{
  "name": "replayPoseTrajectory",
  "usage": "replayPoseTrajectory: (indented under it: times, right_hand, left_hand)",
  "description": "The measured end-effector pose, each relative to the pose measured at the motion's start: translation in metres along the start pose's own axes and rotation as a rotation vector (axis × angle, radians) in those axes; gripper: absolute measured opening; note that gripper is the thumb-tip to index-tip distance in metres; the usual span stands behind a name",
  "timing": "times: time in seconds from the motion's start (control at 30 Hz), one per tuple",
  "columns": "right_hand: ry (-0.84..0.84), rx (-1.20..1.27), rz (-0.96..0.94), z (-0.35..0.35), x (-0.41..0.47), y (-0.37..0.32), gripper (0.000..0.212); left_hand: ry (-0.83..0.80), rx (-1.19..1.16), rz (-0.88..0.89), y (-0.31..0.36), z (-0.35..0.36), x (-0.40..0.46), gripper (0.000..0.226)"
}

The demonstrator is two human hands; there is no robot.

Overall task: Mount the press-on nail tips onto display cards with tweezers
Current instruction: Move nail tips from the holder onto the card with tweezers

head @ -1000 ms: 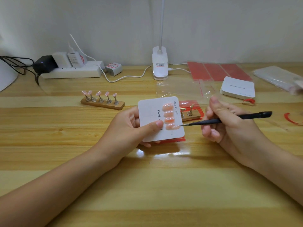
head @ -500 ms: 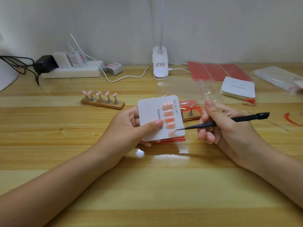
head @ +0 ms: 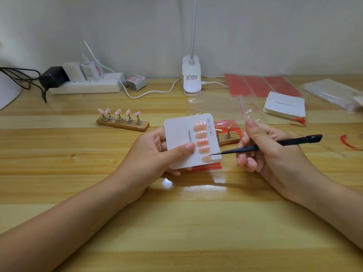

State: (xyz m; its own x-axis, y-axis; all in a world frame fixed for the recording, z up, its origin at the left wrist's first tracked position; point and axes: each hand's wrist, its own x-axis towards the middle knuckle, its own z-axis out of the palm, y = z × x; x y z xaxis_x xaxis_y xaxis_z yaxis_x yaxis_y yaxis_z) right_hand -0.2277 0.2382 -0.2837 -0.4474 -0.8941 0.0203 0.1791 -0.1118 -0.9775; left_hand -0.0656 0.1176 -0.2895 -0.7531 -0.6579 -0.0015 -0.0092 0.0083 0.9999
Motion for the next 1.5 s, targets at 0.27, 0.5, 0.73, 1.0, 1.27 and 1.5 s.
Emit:
replayPoseTrajectory:
  times: [0.27, 0.5, 0.73, 1.0, 1.27, 1.5]
  right_hand:
    - [0.027, 0.028, 0.012, -0.0002, 0.0005, -0.0009, 0.030]
    - [0.007, 0.024, 0.000, -0.0003, 0.0011, 0.0007, 0.031]
    - [0.002, -0.007, -0.022, -0.0007, 0.0016, 0.0017, 0.031]
    - [-0.027, -0.030, -0.043, -0.0014, 0.0012, 0.0023, 0.030]
    - [-0.006, -0.028, -0.060, -0.0009, 0.0010, 0.0024, 0.030]
    - [0.050, -0.038, -0.122, 0.0018, -0.0010, 0.0012, 0.032]
  left_hand:
    - [-0.005, -0.002, 0.002, -0.0005, -0.0002, 0.0000, 0.036]
    - [-0.004, -0.009, -0.004, 0.0006, 0.0002, 0.0002, 0.036]
    - [-0.001, -0.024, -0.005, 0.0002, 0.0001, 0.0009, 0.034]
    - [-0.006, -0.038, -0.005, 0.0006, -0.0004, 0.0006, 0.033]
    - [-0.008, -0.037, -0.005, 0.0007, 0.0004, -0.0005, 0.032]
    - [-0.002, -0.034, -0.009, 0.0013, 0.0003, 0.0003, 0.033]
